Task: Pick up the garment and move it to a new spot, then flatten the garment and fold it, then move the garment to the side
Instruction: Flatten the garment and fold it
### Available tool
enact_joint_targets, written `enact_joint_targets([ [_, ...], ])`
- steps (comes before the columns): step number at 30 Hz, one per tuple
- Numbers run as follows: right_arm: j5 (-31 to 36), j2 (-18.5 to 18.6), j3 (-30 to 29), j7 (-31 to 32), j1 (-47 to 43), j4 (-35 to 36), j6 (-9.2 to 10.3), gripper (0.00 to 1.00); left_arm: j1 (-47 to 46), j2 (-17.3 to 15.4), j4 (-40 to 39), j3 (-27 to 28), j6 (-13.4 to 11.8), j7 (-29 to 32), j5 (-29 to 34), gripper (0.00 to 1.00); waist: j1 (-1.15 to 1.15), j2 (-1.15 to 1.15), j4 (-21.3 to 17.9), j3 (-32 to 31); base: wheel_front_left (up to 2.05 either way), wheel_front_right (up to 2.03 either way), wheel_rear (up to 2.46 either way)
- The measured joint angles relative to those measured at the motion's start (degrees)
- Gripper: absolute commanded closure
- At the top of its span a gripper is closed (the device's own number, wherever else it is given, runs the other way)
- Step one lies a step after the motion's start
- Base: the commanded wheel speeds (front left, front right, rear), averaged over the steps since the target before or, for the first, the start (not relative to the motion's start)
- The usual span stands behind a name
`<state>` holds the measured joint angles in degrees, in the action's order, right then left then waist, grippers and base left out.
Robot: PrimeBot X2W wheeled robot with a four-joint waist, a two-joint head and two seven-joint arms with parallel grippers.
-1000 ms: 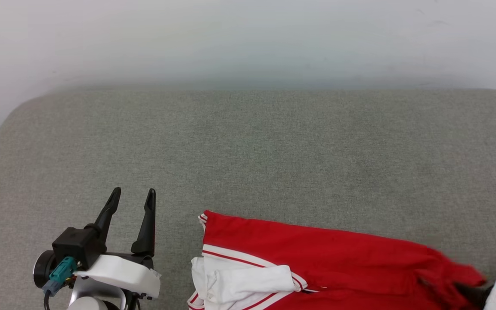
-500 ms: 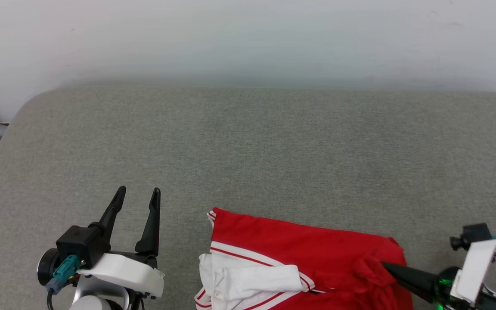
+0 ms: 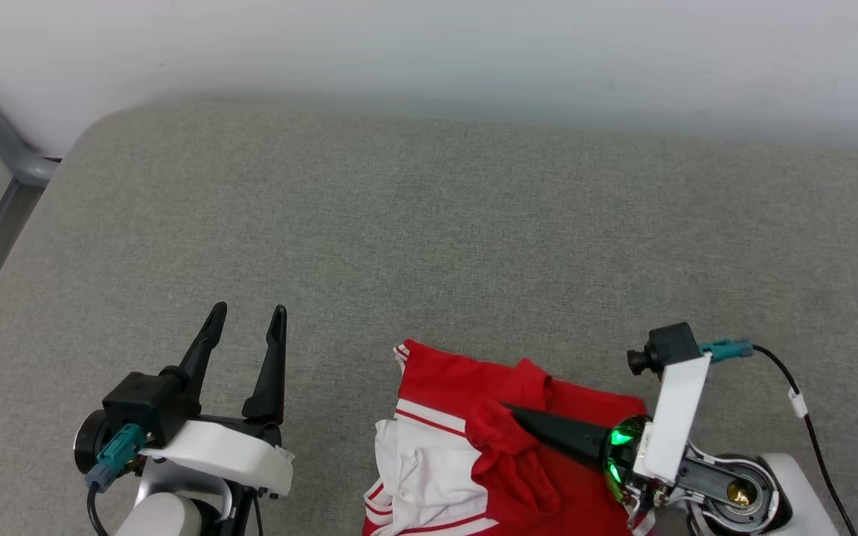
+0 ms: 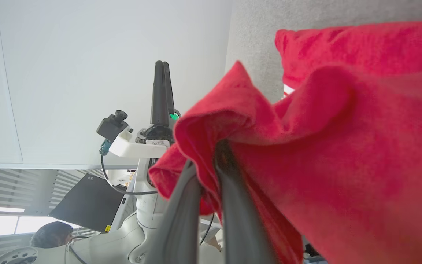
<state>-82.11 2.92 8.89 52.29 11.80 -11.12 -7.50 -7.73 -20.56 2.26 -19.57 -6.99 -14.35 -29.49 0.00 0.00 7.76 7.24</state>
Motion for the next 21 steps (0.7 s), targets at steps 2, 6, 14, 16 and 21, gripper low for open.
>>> enact_joint_targets([
  [2, 0.59, 0.00, 2.29, -2.01, 1.22, -0.75, 0.00, 1.00, -0.29, 0.16, 0.31, 0.04, 0.14, -0.04, 0.00, 0.00, 0.00, 0.00, 0.43, 0.71, 0.00, 0.00, 0.00],
  [6, 4.70, -0.02, 6.93, -4.90, 2.41, -3.60, 0.00, 1.00, -0.88, 0.80, 0.93, 0.05, 0.47, -0.30, 0.01, 0.00, 0.00, 0.00, 1.00, 2.05, 0.00, 0.00, 0.00],
  [14, 6.55, 0.02, 11.95, -11.09, 3.82, -7.48, 0.00, 0.00, -2.30, 1.65, 2.27, 0.21, 1.46, -0.46, 0.40, 0.00, 0.00, 0.00, 1.32, 3.84, 0.00, 0.00, 0.00],
  [16, 6.56, 0.00, 12.88, -12.00, 4.00, -8.15, 0.01, 0.00, -2.48, 1.80, 2.78, 0.29, 1.85, -0.48, 0.52, 0.00, 0.00, 0.00, 1.16, 3.83, 0.00, 0.00, 0.00],
  [21, 7.04, 0.07, 14.56, -14.28, 4.69, -6.24, 0.00, 0.00, -2.59, 1.88, 3.59, 0.48, 2.36, -0.54, 0.79, 0.00, 0.00, 0.00, 0.52, 3.06, 0.00, 0.00, 0.00],
])
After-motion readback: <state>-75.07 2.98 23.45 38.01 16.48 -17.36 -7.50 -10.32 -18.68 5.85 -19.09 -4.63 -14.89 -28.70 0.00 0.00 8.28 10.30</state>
